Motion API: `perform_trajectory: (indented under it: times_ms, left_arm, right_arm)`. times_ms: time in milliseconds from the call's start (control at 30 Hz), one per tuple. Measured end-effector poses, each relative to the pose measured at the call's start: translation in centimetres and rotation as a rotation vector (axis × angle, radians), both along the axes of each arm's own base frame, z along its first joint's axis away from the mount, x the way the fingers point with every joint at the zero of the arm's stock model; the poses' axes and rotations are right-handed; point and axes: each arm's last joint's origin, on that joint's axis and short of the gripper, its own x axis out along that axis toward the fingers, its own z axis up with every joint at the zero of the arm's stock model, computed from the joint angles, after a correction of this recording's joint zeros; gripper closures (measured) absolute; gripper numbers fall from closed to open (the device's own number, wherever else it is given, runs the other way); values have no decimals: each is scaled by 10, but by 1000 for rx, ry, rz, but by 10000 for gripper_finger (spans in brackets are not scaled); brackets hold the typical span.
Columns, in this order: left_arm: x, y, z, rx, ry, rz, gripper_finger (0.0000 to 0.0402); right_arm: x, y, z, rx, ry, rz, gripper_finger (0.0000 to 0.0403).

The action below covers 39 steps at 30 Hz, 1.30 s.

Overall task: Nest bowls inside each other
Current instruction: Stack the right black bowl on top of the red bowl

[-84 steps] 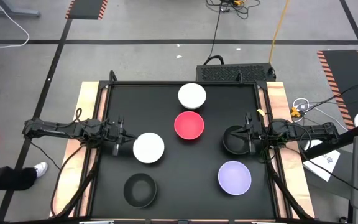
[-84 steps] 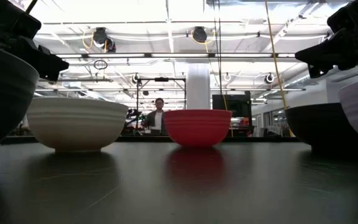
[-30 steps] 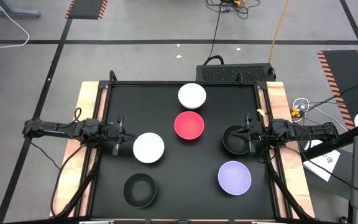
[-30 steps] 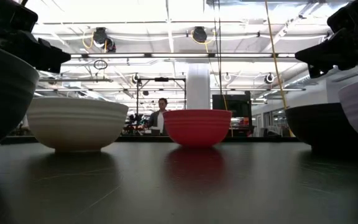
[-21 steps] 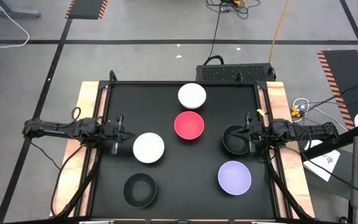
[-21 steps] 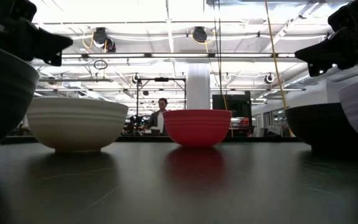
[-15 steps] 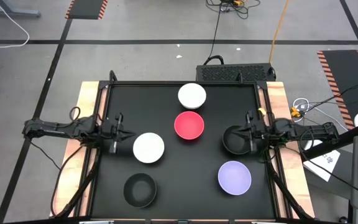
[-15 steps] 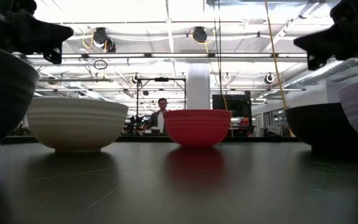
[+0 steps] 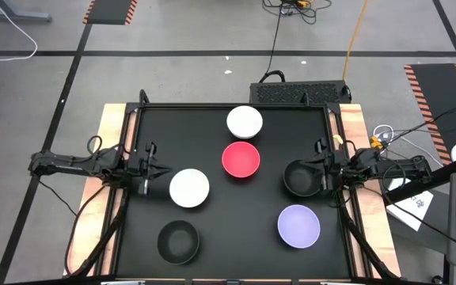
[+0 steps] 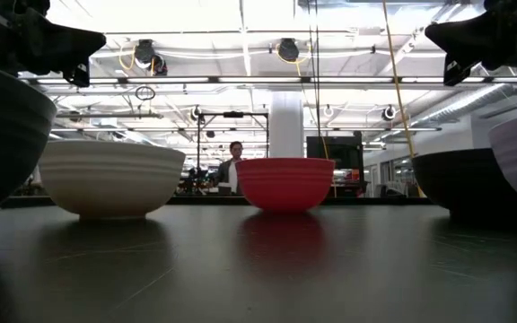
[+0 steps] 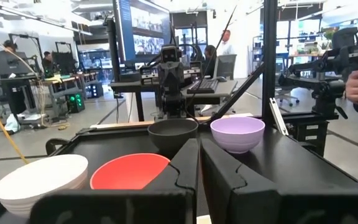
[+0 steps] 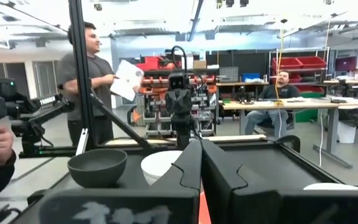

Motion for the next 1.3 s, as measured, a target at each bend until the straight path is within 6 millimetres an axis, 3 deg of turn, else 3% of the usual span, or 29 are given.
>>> perform_trajectory:
  times_ms: [500,733,867,1033,1300]
  left_arm:
    - [0,0,0,-25,-1,-3,380]
    - [0,0,0,-24,-1,-3,380]
    - [0,0,0,-24,-2,-3,380]
    - [0,0,0,-25,-3,-3,380]
    - [0,0,0,-25,-2,-3,380]
  right_arm:
    - [0,0,1,-2,-12,-5,403]
    - [0,-3,0,144,-6,-51,403]
    - [-3,-7,4,161,130,-136,403]
    - [-15,-12,23,176,307,-289,403]
    - [-15,-14,37,352,508,-354,403]
